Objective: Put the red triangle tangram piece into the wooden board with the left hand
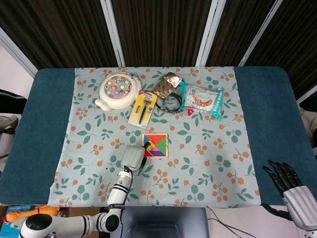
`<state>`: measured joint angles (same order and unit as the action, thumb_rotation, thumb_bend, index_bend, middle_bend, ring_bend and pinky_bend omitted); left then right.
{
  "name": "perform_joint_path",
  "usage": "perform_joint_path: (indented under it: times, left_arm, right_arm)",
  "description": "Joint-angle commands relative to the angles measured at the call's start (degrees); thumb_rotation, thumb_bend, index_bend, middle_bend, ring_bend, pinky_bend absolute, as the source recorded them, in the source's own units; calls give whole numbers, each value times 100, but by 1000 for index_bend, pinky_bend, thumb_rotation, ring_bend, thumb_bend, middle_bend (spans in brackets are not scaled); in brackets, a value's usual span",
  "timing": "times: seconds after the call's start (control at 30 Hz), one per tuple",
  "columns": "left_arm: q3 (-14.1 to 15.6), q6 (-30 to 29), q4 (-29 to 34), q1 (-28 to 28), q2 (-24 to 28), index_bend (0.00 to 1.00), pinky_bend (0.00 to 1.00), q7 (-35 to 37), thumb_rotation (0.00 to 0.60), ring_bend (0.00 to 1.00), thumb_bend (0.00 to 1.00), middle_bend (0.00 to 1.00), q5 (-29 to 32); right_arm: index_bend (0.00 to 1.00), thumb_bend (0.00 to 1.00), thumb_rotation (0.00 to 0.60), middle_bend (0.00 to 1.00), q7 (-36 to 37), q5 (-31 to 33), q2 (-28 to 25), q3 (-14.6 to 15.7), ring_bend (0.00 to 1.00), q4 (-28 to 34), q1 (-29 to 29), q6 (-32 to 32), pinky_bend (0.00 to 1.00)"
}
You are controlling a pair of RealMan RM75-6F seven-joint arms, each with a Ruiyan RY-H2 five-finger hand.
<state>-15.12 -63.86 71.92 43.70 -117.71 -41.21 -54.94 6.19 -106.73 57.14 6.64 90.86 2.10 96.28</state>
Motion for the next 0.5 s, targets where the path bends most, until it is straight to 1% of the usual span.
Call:
perform_joint_path:
  times: [0.03, 0.27, 0.5]
  left_arm:
    - [8, -16, 28, 2, 10, 257, 1000, 3, 600, 1000, 422, 1000, -24]
    - [65, -177, 361, -51, 168, 258, 1000, 60, 600, 1000, 420, 1000, -228]
    - [309, -354, 695, -283, 562, 283, 1000, 0, 600, 1000, 419, 1000, -331]
  right_arm:
    - [0, 57, 600, 0, 6, 2, -3, -2, 0, 2, 1, 5, 0]
    - [0, 57, 600, 0, 9, -10, -4, 1, 0, -6, -1, 7, 0]
    - [0, 57, 600, 0, 30, -42, -5, 10, 0, -23, 13, 49, 0]
